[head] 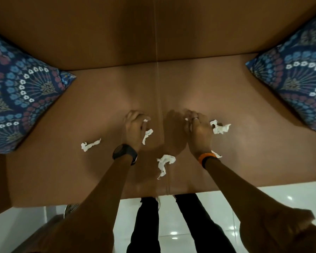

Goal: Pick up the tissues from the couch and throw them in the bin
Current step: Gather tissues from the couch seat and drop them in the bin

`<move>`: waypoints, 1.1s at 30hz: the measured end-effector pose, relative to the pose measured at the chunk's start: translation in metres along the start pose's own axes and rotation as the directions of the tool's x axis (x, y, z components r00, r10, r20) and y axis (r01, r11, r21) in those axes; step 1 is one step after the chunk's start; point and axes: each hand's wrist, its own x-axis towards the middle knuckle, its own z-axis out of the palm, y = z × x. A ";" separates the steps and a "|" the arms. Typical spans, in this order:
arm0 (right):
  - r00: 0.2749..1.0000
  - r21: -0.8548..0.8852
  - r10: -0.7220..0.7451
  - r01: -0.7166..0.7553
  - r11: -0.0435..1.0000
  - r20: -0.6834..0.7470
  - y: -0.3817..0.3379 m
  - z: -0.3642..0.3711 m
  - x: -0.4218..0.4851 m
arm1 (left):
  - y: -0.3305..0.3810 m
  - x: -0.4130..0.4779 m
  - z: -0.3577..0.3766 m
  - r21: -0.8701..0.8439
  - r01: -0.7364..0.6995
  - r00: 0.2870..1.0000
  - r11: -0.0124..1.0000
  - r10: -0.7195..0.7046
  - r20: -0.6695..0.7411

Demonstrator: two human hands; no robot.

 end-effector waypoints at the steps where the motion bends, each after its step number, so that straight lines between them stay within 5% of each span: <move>1: 0.999 -0.055 0.017 -0.019 0.998 -0.034 0.009 -0.004 -0.009 | 0.002 -0.013 0.001 0.034 0.005 1.000 0.999 -0.005 0.016; 6: 0.983 -0.206 0.165 -0.177 0.962 -0.074 0.047 -0.011 -0.027 | 0.005 -0.054 0.021 0.262 0.166 0.976 0.951 -0.197 0.096; 12: 0.968 -0.057 0.220 -0.214 0.975 0.123 0.058 -0.016 -0.030 | 0.010 -0.073 0.046 -0.053 0.191 0.980 0.980 -0.186 0.073; 18: 0.996 0.042 -0.012 0.008 0.999 0.091 0.013 -0.013 -0.044 | 0.014 -0.089 0.041 -0.144 0.307 0.948 0.941 -0.316 -0.042; 23: 0.983 0.238 -0.088 0.047 0.970 0.163 -0.068 0.020 -0.111 | -0.009 -0.142 0.007 -0.240 0.357 0.912 0.902 -0.392 -0.117; 30: 0.904 0.377 -0.261 0.124 0.918 0.338 -0.168 0.111 -0.250 | -0.116 -0.273 -0.031 -0.352 0.521 0.792 0.778 -0.594 -0.142; 33: 0.887 0.384 -0.310 0.170 0.908 0.342 -0.198 0.156 -0.293 | -0.173 -0.323 -0.034 -0.275 0.582 0.770 0.765 -0.627 -0.115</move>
